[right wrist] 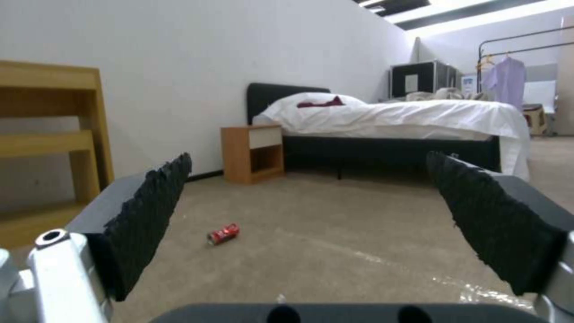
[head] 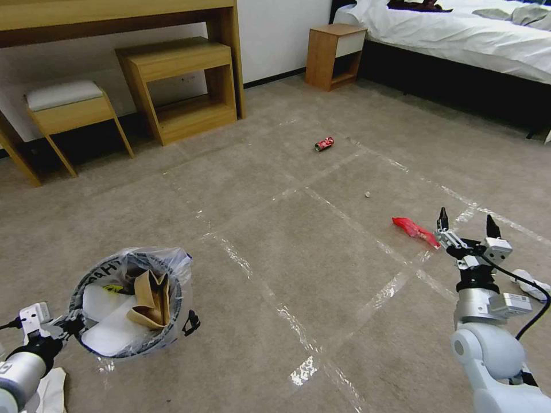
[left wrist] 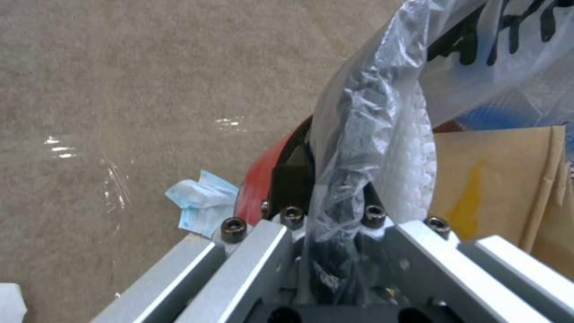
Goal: Pick up the trash bin and place the garbage on the floor into it.
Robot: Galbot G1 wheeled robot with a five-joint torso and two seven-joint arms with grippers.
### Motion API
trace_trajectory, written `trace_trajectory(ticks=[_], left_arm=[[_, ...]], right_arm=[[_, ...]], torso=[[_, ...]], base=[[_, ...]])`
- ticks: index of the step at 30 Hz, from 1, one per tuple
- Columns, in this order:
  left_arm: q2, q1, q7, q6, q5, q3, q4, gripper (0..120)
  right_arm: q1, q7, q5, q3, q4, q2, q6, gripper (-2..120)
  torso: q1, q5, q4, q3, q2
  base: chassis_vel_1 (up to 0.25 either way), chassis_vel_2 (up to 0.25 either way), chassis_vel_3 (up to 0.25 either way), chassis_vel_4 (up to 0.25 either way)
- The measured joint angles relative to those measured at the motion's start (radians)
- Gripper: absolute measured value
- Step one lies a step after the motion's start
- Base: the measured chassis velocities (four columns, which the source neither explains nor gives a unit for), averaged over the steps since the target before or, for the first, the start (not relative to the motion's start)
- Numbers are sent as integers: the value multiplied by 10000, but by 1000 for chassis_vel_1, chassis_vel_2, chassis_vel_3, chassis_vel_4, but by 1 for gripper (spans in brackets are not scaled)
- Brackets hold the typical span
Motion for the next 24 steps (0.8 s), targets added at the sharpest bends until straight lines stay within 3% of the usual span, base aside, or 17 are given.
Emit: trace_trajectory(ticks=[4,7,16,24], left_arm=[[-16,8,10,-48,-6,1,3,1],[-58,45,28,-76,-6,-1,-1,1],[-125,118,55,-128,16,-4,-22,1],[-116,138,68,-145,10,-39,-40,1]], right_arm=[[-46,65,-259,87,1,7,-143,92],[-84,69,-285,129,19,-9,-160,99],[-182,71,-319,175,96,-10,-177,100],[-213,72,-365,181,130,12,-178,100]], torso=[[0,0,0,0,0],[0,0,0,0,0],[0,0,1,-2,0],[0,1,1,-1,0]], base=[[0,0,0,0],[0,0,0,0],[0,0,0,0],[-92,92,98,-86]])
